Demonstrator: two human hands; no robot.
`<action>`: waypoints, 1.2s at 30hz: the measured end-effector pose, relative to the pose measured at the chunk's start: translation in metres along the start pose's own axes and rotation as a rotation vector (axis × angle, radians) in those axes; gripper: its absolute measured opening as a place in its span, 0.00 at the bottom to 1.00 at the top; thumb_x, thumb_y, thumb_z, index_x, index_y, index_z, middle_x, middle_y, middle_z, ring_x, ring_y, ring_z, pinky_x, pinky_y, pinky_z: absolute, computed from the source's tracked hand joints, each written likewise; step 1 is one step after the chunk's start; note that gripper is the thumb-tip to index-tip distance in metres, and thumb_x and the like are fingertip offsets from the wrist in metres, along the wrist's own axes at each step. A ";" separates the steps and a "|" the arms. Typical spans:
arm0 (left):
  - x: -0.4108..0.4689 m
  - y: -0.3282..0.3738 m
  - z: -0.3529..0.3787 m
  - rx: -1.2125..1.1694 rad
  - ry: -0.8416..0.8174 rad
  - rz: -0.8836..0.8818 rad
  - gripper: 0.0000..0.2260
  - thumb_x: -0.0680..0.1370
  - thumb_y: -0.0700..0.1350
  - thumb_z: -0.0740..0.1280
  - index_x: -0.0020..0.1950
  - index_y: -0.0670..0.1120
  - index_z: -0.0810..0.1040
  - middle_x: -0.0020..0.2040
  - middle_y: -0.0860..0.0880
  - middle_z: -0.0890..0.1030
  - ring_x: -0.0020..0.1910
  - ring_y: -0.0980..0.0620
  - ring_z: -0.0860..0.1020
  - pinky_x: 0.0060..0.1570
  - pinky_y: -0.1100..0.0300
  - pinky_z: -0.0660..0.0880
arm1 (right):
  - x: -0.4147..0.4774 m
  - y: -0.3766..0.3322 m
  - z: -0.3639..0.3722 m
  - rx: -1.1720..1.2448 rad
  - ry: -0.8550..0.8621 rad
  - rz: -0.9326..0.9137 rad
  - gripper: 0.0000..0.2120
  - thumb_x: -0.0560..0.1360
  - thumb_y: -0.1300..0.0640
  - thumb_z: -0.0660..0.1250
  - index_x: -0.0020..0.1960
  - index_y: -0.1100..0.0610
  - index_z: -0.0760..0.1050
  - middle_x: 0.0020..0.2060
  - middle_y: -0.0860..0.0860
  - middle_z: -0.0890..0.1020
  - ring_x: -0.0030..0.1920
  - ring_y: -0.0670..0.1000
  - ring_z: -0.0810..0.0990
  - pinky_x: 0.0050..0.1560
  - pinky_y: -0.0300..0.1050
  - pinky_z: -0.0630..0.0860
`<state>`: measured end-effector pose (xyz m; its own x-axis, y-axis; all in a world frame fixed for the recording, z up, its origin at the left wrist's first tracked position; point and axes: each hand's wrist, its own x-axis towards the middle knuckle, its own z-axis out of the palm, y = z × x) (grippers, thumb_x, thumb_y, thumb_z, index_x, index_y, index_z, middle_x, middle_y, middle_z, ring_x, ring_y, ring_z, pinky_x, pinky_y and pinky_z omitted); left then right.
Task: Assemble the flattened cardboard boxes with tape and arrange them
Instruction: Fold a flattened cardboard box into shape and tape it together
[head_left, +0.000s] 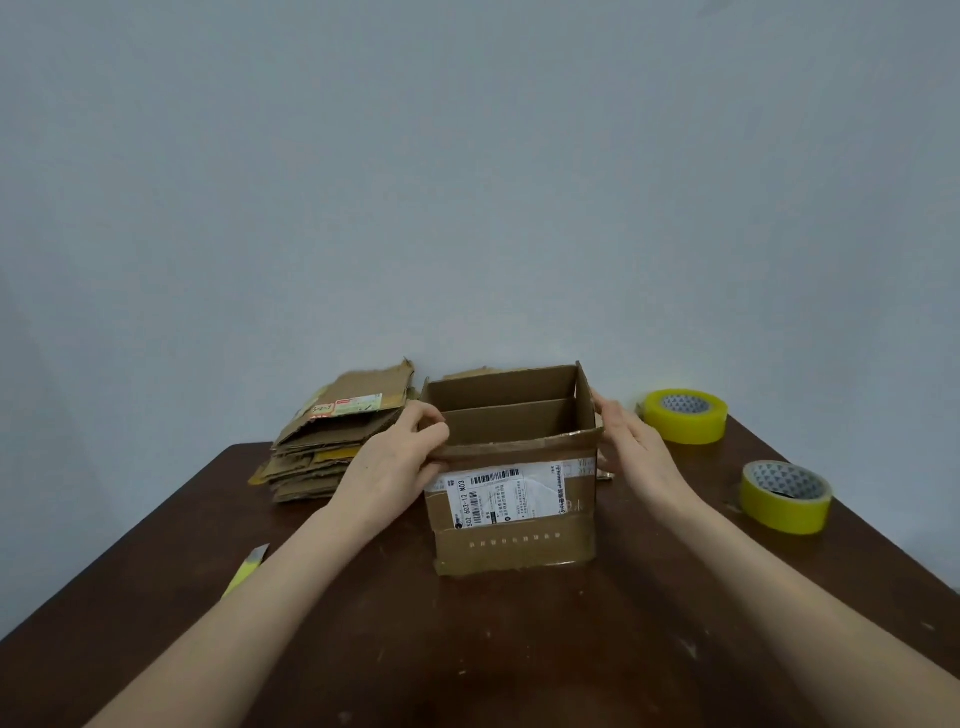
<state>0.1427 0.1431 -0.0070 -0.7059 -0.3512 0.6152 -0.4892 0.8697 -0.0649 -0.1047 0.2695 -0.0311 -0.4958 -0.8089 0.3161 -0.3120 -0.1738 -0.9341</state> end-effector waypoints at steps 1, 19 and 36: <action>0.000 -0.001 0.000 0.001 -0.004 0.019 0.17 0.71 0.38 0.73 0.41 0.49 0.63 0.57 0.48 0.73 0.31 0.51 0.72 0.29 0.56 0.72 | 0.002 -0.003 -0.001 0.037 -0.004 0.033 0.36 0.70 0.23 0.52 0.70 0.42 0.70 0.67 0.46 0.75 0.67 0.49 0.73 0.69 0.57 0.68; 0.000 -0.030 0.004 -0.298 -0.035 0.057 0.14 0.73 0.45 0.72 0.39 0.54 0.66 0.71 0.57 0.63 0.63 0.54 0.75 0.60 0.56 0.73 | 0.100 -0.062 -0.018 -0.426 -0.208 0.343 0.14 0.76 0.50 0.70 0.43 0.62 0.78 0.30 0.52 0.74 0.25 0.48 0.73 0.22 0.34 0.69; 0.006 -0.013 0.000 -0.699 -0.152 -0.360 0.17 0.73 0.49 0.72 0.34 0.46 0.66 0.33 0.54 0.79 0.35 0.55 0.75 0.38 0.56 0.70 | 0.029 -0.031 -0.019 -0.162 -0.272 0.081 0.06 0.78 0.60 0.66 0.51 0.57 0.82 0.56 0.48 0.82 0.54 0.43 0.80 0.56 0.36 0.75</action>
<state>0.1450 0.1300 -0.0027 -0.6524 -0.6512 0.3878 -0.3011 0.6922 0.6559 -0.1247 0.2626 0.0101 -0.2964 -0.9406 0.1658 -0.4159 -0.0291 -0.9089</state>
